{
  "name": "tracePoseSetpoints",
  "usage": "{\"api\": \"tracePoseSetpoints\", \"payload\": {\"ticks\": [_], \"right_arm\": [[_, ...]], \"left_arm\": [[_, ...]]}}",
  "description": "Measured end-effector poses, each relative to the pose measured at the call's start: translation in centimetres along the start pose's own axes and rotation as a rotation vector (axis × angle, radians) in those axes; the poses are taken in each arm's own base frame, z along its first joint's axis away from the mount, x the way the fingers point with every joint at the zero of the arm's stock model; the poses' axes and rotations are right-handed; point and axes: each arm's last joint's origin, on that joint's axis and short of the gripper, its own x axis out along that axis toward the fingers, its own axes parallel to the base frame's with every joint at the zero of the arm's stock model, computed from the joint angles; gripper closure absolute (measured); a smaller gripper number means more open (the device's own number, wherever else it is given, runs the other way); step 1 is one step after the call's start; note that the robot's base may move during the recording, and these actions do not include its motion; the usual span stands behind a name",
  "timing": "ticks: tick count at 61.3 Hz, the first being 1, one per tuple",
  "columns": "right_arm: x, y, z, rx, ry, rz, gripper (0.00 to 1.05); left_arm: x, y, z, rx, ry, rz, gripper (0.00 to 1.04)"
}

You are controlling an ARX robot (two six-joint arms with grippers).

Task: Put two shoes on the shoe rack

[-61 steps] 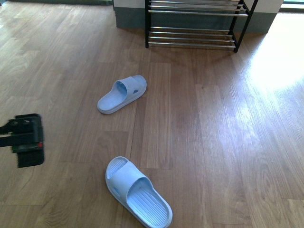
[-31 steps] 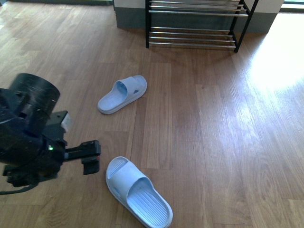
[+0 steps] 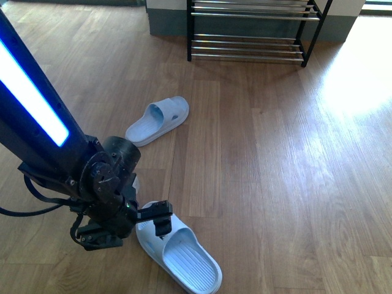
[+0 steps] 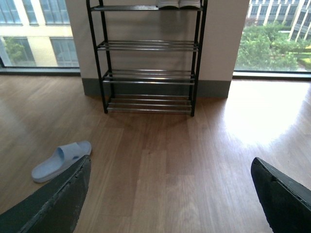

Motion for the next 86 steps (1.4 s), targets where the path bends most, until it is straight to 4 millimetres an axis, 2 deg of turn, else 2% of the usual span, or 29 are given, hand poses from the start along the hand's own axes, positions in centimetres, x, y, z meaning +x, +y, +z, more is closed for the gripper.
{"api": "tracePoseSetpoints", "payload": {"ticks": [11, 18, 27, 40, 62, 67, 84, 85, 86], "right_arm": [[0.0, 0.0, 0.0, 0.000, 0.000, 0.000, 0.09], [0.0, 0.0, 0.0, 0.000, 0.000, 0.000, 0.09], [0.0, 0.0, 0.0, 0.000, 0.000, 0.000, 0.09], [0.0, 0.0, 0.0, 0.000, 0.000, 0.000, 0.09], [0.0, 0.0, 0.0, 0.000, 0.000, 0.000, 0.09], [0.0, 0.0, 0.0, 0.000, 0.000, 0.000, 0.09], [0.0, 0.0, 0.0, 0.000, 0.000, 0.000, 0.09], [0.0, 0.0, 0.0, 0.000, 0.000, 0.000, 0.09], [0.0, 0.0, 0.0, 0.000, 0.000, 0.000, 0.09]], "left_arm": [[2.4, -0.7, -0.7, 0.037, 0.062, 0.023, 0.09], [3.5, -1.3, -0.4, 0.068, 0.059, 0.053, 0.09], [4.6, -0.9, -0.4, 0.077, 0.044, 0.119, 0.09], [4.8, -0.6, 0.1, 0.100, -0.007, 0.152, 0.09], [4.4, 0.4, 1.2, 0.255, -0.096, 0.304, 0.10], [4.4, 0.6, 1.4, 0.276, -0.115, 0.332, 0.25], [4.2, 1.1, 1.7, 0.295, -0.127, 0.360, 0.65], [4.1, 1.8, 1.9, 0.290, -0.126, 0.379, 1.03], [4.1, 1.8, 1.9, 0.290, -0.127, 0.380, 1.03]]}}
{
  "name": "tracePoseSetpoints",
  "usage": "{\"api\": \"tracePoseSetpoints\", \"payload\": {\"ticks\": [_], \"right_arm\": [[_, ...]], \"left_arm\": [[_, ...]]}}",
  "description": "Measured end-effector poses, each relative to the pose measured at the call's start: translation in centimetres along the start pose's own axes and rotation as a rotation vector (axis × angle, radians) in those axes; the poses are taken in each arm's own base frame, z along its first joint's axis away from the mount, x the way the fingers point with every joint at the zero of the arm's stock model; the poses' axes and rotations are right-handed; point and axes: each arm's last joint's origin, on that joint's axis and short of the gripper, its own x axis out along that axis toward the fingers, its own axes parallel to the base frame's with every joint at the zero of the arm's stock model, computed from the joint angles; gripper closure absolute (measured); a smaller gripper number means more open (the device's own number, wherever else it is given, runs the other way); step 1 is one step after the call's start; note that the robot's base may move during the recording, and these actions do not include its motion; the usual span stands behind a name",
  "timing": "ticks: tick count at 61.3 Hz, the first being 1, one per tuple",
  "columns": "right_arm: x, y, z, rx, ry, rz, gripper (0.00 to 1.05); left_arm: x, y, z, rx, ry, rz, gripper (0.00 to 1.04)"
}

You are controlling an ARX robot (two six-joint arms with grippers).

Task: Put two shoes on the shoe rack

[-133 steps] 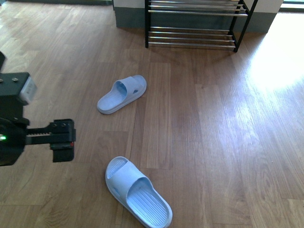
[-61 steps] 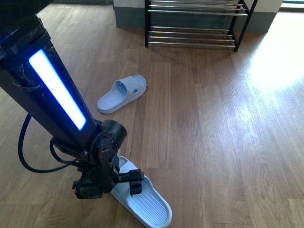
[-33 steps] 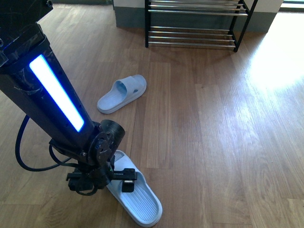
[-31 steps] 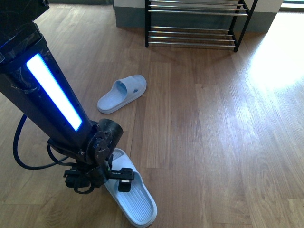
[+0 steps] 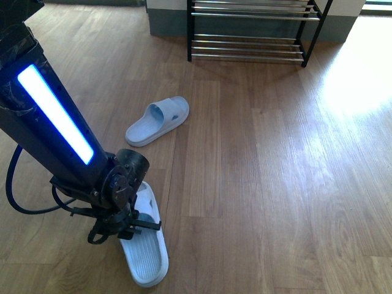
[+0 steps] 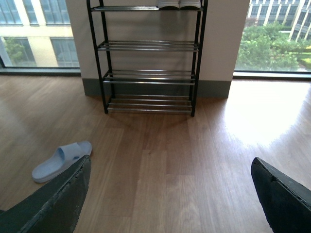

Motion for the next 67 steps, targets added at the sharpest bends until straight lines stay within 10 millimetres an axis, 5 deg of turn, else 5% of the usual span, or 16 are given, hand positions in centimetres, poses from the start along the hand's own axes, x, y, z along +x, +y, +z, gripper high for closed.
{"api": "tracePoseSetpoints", "payload": {"ticks": [13, 21, 26, 36, 43, 54, 67], "right_arm": [[0.0, 0.0, 0.0, 0.000, 0.000, 0.000, 0.09], [0.0, 0.0, 0.0, 0.000, 0.000, 0.000, 0.09], [0.0, 0.0, 0.0, 0.000, 0.000, 0.000, 0.09], [0.0, 0.0, 0.0, 0.000, 0.000, 0.000, 0.09], [0.0, 0.0, 0.0, 0.000, 0.000, 0.000, 0.09], [0.0, 0.0, 0.0, 0.000, 0.000, 0.000, 0.09], [0.0, 0.0, 0.0, 0.000, 0.000, 0.000, 0.09]], "left_arm": [[-1.1, 1.8, -0.4, -0.017, -0.002, 0.032, 1.03], [-3.8, 3.9, 0.0, -0.057, -0.047, 0.053, 1.03], [-6.6, 5.4, 0.9, -0.078, -0.117, 0.079, 1.03], [-17.4, 9.3, 1.4, -0.125, -0.347, 0.151, 1.03], [-22.4, 10.6, 0.0, -0.149, -0.430, 0.183, 1.03], [-32.1, 12.5, -6.2, -0.214, -0.607, 0.295, 1.03], [-36.3, 12.6, -12.4, -0.242, -0.738, 0.400, 1.03]]}}
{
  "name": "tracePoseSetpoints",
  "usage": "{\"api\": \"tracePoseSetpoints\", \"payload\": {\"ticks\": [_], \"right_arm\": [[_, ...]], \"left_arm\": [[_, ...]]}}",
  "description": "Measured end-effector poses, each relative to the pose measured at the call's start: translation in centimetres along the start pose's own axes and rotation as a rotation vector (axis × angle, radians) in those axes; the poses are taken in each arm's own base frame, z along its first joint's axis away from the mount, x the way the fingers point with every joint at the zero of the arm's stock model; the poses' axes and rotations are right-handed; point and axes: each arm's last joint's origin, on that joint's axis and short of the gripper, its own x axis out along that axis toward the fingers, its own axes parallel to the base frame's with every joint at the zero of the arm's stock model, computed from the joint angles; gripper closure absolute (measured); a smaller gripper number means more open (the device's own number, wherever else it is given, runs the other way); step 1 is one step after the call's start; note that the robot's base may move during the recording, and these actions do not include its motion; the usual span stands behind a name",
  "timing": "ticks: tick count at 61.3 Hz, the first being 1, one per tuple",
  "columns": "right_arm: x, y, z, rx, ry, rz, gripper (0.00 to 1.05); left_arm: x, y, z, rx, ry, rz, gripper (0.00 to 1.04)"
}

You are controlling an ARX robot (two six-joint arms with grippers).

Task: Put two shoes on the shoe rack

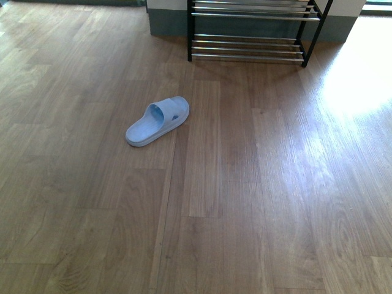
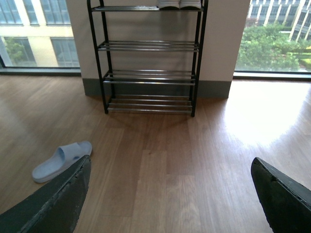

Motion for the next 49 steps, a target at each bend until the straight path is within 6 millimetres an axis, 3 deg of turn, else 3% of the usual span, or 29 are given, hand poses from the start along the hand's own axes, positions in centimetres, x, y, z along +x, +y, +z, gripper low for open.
{"api": "tracePoseSetpoints", "payload": {"ticks": [5, 10, 49], "right_arm": [[0.0, 0.0, 0.0, 0.000, 0.000, 0.000, 0.09], [0.0, 0.0, 0.0, 0.000, 0.000, 0.000, 0.09], [0.0, 0.0, 0.0, 0.000, 0.000, 0.000, 0.09]], "left_arm": [[-2.2, 0.5, -1.2, -0.007, -0.057, 0.018, 1.03], [-2.9, 0.7, -1.3, -0.021, -0.090, 0.010, 1.03], [-3.0, 0.8, -1.3, -0.023, -0.093, 0.018, 1.03]]}}
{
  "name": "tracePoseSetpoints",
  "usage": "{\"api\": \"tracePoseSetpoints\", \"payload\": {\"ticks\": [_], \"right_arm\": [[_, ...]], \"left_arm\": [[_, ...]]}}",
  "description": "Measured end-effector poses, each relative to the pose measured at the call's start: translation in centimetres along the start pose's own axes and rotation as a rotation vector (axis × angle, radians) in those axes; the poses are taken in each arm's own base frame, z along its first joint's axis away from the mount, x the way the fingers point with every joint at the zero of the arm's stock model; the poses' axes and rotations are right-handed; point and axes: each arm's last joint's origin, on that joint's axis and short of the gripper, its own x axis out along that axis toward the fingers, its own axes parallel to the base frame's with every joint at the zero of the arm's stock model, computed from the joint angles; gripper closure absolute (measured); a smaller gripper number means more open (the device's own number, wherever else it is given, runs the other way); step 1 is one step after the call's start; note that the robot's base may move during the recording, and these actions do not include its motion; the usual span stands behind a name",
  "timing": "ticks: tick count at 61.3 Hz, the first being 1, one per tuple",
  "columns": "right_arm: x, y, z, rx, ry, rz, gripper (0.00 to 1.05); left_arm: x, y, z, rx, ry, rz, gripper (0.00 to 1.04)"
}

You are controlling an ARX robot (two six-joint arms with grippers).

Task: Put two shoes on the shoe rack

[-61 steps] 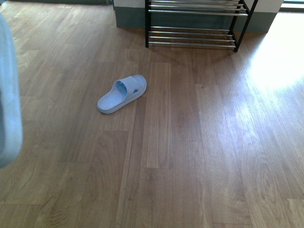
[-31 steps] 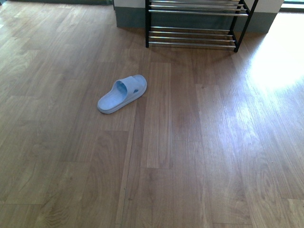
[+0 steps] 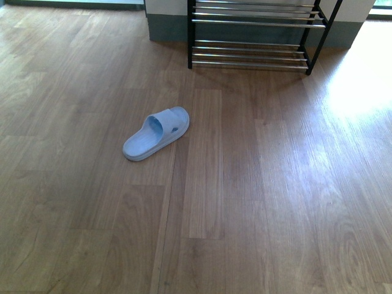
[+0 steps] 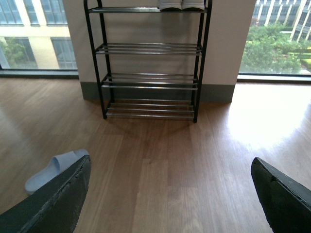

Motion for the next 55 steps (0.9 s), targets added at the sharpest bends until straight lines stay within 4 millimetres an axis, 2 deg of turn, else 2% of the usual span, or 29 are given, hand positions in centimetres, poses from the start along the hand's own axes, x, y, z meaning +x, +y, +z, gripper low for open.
{"api": "tracePoseSetpoints", "payload": {"ticks": [55], "right_arm": [[0.00, 0.00, 0.00, 0.000, 0.000, -0.001, 0.09]], "left_arm": [[0.00, -0.02, 0.00, 0.001, 0.000, -0.001, 1.03]]}}
